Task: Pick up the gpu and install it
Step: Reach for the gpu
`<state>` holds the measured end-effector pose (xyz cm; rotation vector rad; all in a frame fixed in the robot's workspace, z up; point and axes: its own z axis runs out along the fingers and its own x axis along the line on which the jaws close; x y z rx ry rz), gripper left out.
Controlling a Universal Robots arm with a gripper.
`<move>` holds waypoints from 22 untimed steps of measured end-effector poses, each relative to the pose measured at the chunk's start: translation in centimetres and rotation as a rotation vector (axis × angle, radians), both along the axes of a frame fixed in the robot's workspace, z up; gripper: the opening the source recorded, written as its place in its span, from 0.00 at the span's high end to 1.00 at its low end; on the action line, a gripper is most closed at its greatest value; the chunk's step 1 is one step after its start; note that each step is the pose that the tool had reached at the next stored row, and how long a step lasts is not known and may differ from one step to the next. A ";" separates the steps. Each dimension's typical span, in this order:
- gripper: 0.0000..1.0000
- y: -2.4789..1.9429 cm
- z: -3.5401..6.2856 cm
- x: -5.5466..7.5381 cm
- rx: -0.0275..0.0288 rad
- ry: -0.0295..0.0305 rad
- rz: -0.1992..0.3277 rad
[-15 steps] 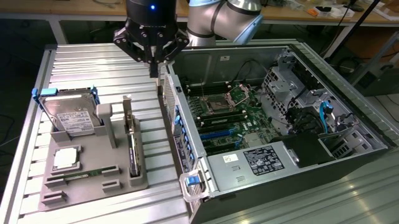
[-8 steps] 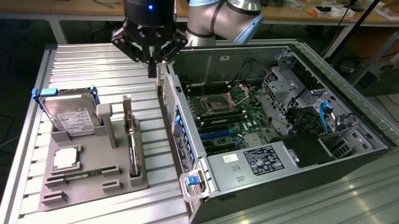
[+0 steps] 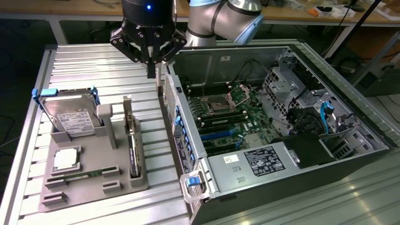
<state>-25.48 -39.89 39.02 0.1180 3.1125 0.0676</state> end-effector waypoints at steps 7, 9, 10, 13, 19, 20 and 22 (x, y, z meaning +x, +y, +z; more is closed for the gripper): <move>0.89 0.00 0.00 -0.3 0.0000 0.0000 0.000; 0.89 0.00 -0.01 -0.4 0.0000 0.0000 0.000; 0.89 0.00 0.00 -0.4 0.0000 0.0000 0.000; 0.89 0.00 0.00 -0.6 0.0000 0.0000 0.000; 0.89 0.00 -0.01 -0.7 0.0000 0.0000 0.000; 0.89 0.00 0.00 -0.8 0.0000 0.0000 0.000; 0.89 0.00 -0.01 -0.8 0.0000 0.0000 0.000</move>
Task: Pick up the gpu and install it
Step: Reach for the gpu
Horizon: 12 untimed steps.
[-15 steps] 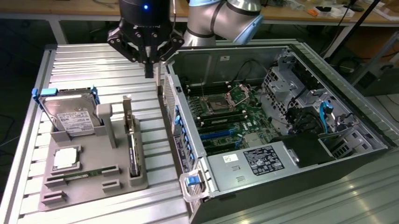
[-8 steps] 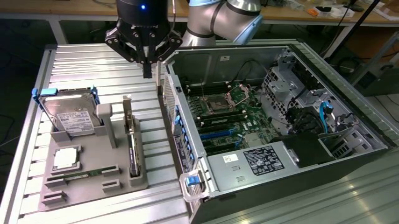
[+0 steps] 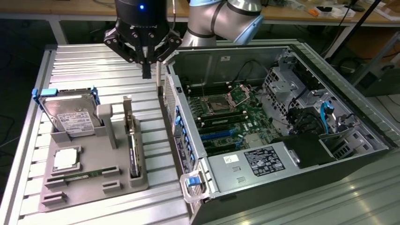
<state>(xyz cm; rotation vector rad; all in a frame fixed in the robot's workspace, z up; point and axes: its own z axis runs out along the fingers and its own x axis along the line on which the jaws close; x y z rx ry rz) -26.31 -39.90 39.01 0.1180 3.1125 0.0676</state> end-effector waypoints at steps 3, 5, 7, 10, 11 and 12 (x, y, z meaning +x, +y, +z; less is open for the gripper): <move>0.89 0.00 0.00 -0.1 0.0000 0.0000 0.000; 0.89 0.00 0.00 -0.2 0.0000 0.0000 0.000; 0.89 0.00 0.00 -0.3 0.0000 0.0000 0.000; 0.89 0.00 0.00 -0.4 0.0000 0.0000 0.000; 0.89 0.00 0.00 -0.4 0.0000 0.0000 0.000; 0.89 0.00 0.00 -0.4 0.0000 0.0000 0.000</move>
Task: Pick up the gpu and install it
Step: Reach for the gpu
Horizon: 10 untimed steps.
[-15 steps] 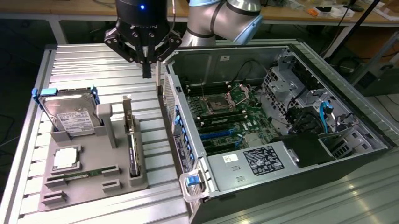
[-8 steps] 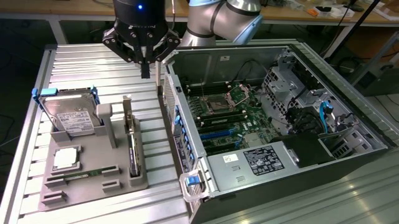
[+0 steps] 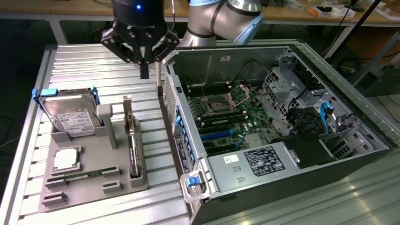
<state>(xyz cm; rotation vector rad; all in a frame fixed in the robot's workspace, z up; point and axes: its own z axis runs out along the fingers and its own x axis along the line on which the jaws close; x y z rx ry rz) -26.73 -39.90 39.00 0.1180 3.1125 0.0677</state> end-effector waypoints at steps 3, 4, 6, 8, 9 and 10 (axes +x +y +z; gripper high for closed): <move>0.89 0.00 0.00 -0.1 -0.0001 0.0001 0.000; 0.89 0.00 0.00 -0.2 0.0000 0.0001 0.000; 0.89 0.00 0.00 -0.3 -0.0001 0.0000 0.000; 0.89 0.00 0.00 -0.4 0.0000 0.0000 0.000; 0.89 0.00 -0.01 -0.5 -0.0001 0.0000 0.000; 0.89 0.00 -0.01 -0.6 -0.0001 0.0001 0.000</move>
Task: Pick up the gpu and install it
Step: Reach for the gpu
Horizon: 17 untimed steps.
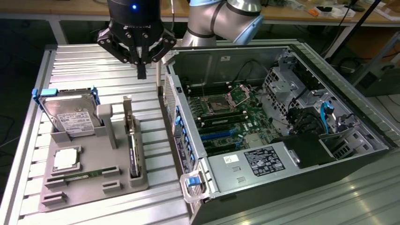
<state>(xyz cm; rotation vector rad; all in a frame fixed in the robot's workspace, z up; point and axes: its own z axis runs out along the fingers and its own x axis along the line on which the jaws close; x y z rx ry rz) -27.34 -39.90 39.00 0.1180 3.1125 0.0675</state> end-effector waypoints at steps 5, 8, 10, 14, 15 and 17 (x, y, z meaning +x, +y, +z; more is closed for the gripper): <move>0.89 -0.14 -0.01 -0.5 0.0001 -0.0001 0.000; 0.89 -0.44 -0.01 -0.7 0.0002 -0.0001 0.000; 0.89 -0.63 -0.01 -0.9 0.0003 0.0000 0.000; 0.89 -0.96 -0.01 -1.2 0.0006 0.0000 0.000; 0.89 -1.06 -0.02 -1.3 0.0006 -0.0001 0.000; 0.89 -1.20 -0.02 -1.4 0.0008 -0.0001 0.000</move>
